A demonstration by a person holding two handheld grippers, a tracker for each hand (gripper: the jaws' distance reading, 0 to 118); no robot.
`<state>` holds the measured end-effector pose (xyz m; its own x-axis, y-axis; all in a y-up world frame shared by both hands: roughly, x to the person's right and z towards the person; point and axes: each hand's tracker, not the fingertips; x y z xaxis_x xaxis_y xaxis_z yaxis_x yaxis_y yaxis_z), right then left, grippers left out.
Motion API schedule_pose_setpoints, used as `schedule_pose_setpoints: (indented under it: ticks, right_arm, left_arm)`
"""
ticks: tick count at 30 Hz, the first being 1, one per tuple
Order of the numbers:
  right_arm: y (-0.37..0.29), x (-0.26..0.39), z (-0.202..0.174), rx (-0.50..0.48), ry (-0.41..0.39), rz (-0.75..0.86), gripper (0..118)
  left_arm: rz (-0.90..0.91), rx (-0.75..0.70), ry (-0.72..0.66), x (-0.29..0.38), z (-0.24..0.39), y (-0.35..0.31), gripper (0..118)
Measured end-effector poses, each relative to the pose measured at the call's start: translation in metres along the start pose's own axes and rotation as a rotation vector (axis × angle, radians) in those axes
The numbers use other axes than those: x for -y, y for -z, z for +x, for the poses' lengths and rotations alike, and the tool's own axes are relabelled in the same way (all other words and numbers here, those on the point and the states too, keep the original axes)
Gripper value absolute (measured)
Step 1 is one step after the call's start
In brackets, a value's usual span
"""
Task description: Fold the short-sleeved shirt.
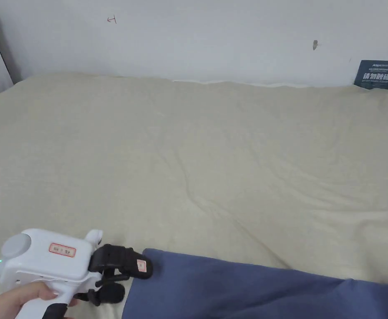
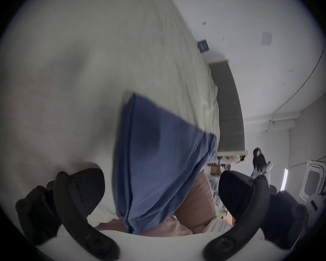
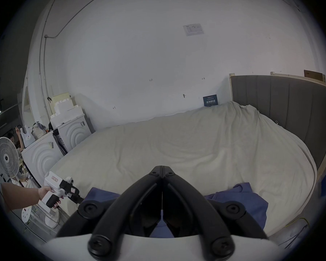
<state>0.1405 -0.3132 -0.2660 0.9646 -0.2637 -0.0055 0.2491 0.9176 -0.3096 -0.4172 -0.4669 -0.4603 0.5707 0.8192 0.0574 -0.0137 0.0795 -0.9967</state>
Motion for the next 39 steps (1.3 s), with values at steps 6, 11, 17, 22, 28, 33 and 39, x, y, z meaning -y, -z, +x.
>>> schedule_pose_setpoints:
  ticks: [6, 11, 17, 22, 28, 33, 39]
  right_arm:
    - [0.008, 0.002, -0.006, 0.004, -0.013, -0.036, 1]
    - [0.018, 0.006, -0.014, -0.019, -0.016, -0.072, 1]
    - [0.020, 0.006, -0.032, -0.051, -0.055, -0.100, 1]
    - [0.020, 0.006, -0.037, -0.072, -0.059, -0.108, 1]
    - [0.019, 0.006, -0.037, -0.090, -0.017, -0.118, 1]
    - [0.013, 0.003, -0.029, -0.098, 0.003, -0.102, 1]
    - [0.011, 0.004, -0.013, -0.106, 0.057, -0.086, 1]
  left_arm:
    - [0.007, 0.140, -0.036, -0.025, -0.035, 0.023, 118]
    - [0.023, 0.242, -0.095, -0.033, -0.033, 0.046, 118]
    - [0.047, 0.128, -0.061, -0.013, -0.006, 0.045, 110]
    - [0.108, -0.230, -0.056, -0.001, -0.001, 0.046, 4]
    - [0.118, -0.456, 0.143, -0.020, 0.031, 0.057, 4]
    - [0.179, -0.734, 0.354, -0.015, 0.078, 0.035, 4]
    - [0.180, -1.096, 0.457, -0.014, 0.102, 0.018, 4]
